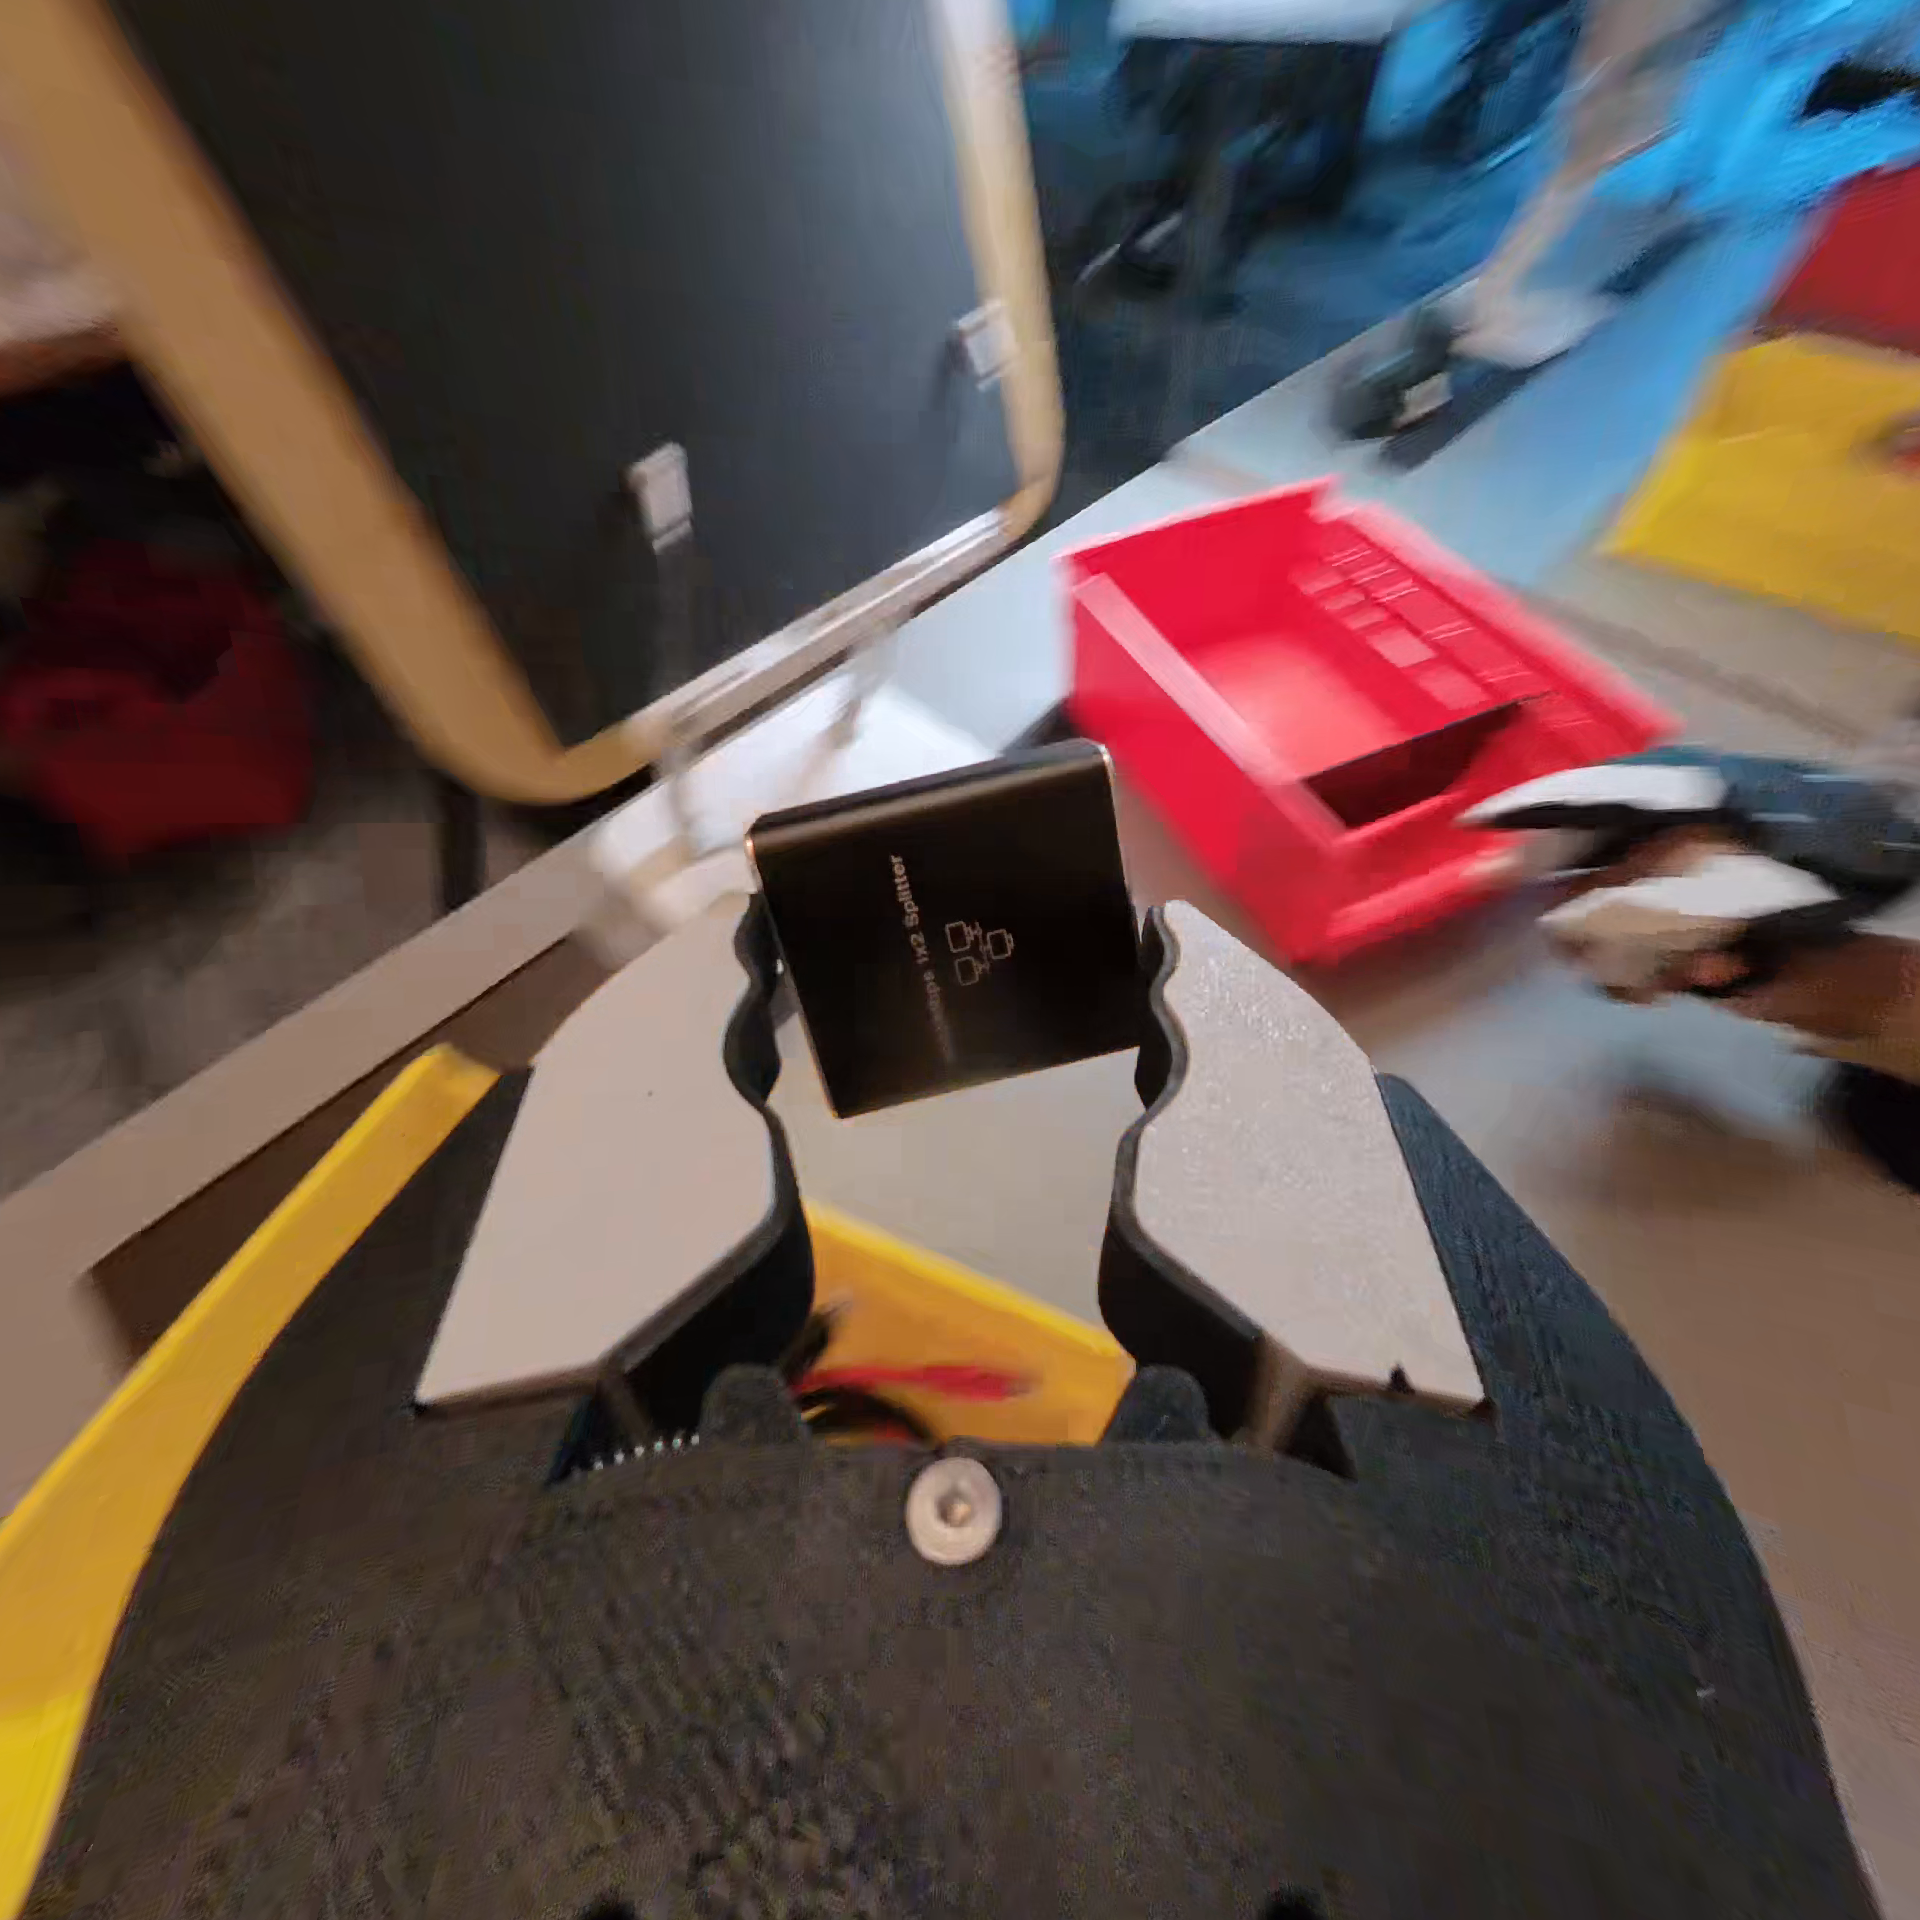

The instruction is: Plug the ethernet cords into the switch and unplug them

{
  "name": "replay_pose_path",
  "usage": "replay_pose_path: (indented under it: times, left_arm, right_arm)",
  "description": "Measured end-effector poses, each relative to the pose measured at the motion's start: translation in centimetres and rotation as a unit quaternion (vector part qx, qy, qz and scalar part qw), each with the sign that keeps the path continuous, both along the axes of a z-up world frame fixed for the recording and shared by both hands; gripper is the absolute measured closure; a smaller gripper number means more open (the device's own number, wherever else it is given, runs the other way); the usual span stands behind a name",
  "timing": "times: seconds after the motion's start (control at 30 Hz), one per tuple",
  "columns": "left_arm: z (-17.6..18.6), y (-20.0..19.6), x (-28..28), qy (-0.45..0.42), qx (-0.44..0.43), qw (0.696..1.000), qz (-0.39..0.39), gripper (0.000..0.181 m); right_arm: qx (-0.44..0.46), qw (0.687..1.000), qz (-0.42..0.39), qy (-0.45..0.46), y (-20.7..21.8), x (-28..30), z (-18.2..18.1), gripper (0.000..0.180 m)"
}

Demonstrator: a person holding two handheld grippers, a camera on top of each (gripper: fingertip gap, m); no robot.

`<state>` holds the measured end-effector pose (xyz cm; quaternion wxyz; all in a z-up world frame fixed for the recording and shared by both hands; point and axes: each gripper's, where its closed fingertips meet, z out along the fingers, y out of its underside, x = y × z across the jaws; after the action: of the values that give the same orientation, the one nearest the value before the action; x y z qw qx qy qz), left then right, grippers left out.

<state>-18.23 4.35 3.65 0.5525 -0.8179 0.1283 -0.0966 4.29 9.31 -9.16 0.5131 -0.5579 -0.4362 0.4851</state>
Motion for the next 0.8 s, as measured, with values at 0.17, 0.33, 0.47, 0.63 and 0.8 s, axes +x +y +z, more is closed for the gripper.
replay_pose_path:
  times: [0.17,0.33,0.47,0.63,0.8]
  left_arm:
    - [1.3,-4.6,12.9,-0.094,0.059,0.975,-0.195,0.113]
    - [-0.8,-6.8,18.2,-0.169,0.038,0.926,-0.335,0.113]
    - [-2.2,-7.3,20.7,-0.243,0.007,0.881,-0.406,0.114]
    - [-3.7,-7.8,21.9,-0.275,-0.037,0.849,-0.45,0.114]
    - [-4.7,-8.4,22.3,-0.327,-0.081,0.805,-0.488,0.114]
  right_arm:
    - [0.068,0.989,0.127,0.011,-4.8,-4.5,6.2,0.126]
    - [0.174,0.955,0.242,-0.002,-10.7,-5.7,9.5,0.121]
    - [0.156,0.949,0.272,0.024,-11.7,-4.7,9.2,0.117]
    - [0.207,0.936,0.284,-0.004,-12.3,-3.9,8.4,0.112]
    - [0.267,0.923,0.277,-0.021,-13.3,-3.8,7.7,0.116]
